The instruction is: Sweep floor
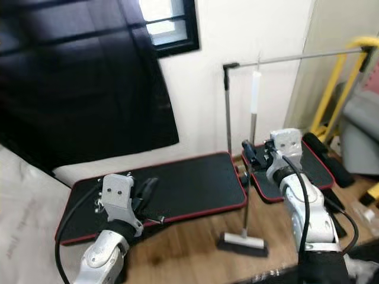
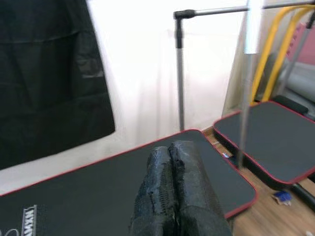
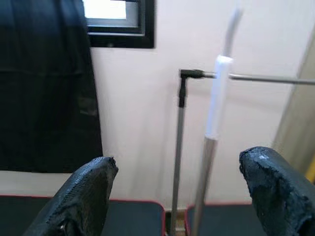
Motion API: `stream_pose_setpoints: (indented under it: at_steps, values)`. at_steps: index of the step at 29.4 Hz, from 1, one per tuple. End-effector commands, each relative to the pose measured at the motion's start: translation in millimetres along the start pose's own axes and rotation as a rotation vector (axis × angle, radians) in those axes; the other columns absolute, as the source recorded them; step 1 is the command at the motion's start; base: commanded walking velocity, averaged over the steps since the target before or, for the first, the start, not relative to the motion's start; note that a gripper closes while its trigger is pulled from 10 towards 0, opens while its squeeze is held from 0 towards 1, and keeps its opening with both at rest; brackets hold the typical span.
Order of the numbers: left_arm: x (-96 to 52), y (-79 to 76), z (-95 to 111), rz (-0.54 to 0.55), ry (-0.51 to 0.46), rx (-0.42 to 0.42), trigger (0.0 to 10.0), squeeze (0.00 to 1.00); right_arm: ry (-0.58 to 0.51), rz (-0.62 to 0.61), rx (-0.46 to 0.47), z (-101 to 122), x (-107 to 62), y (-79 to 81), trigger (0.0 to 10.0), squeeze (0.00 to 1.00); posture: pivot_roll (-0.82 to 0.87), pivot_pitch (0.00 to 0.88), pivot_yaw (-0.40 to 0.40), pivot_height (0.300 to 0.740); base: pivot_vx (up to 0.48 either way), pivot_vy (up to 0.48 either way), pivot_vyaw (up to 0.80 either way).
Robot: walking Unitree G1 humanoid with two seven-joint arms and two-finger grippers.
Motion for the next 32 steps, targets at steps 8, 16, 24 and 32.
stream_pose_setpoints:
  at_steps: [8, 16, 24, 32]
  values:
    - [-5.3, -1.1, -1, -0.018, 0.028, 0.003, 10.0, 0.00, 0.042, -0.106, -0.124, -7, 5.2, -22.1, 10.0, 0.00, -0.18, 0.000, -0.029, 0.740, 0.320, 0.000, 0.00]
    - [-13.7, -12.9, 7, -0.076, 0.023, 0.017, 10.0, 0.00, 0.080, -0.053, -0.117, -11, 18.5, -28.6, 10.0, 0.00, -0.17, 0.000, -0.009, 0.740, 0.143, 0.000, 0.00]
    - [-28.8, -28.5, 24, -0.145, 0.015, 0.029, 10.0, 0.00, 0.123, 0.007, -0.105, -16, 40.3, -35.0, 10.0, 0.00, -0.13, 0.037, 0.009, 0.740, 0.000, 0.000, 0.00]
    - [-54.5, -42.1, 45, -0.178, 0.016, -0.013, 10.0, 0.00, 0.064, -0.033, -0.047, 14, 68.2, -41.1, 10.0, 0.00, -0.07, 0.175, 0.010, 0.740, 0.000, 0.000, 0.00]
Point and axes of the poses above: a point about 5 cm out from each wrist's last joint towards the gripper, its own x axis pointing out of the wrist towards the gripper, its own z axis along the axis of the wrist's last joint, y = z × x, the point moved 6 cm from there along x, pointing out of the wrist towards the gripper, and after that the axes turned 1 degree about x, right-handed, at the moved point
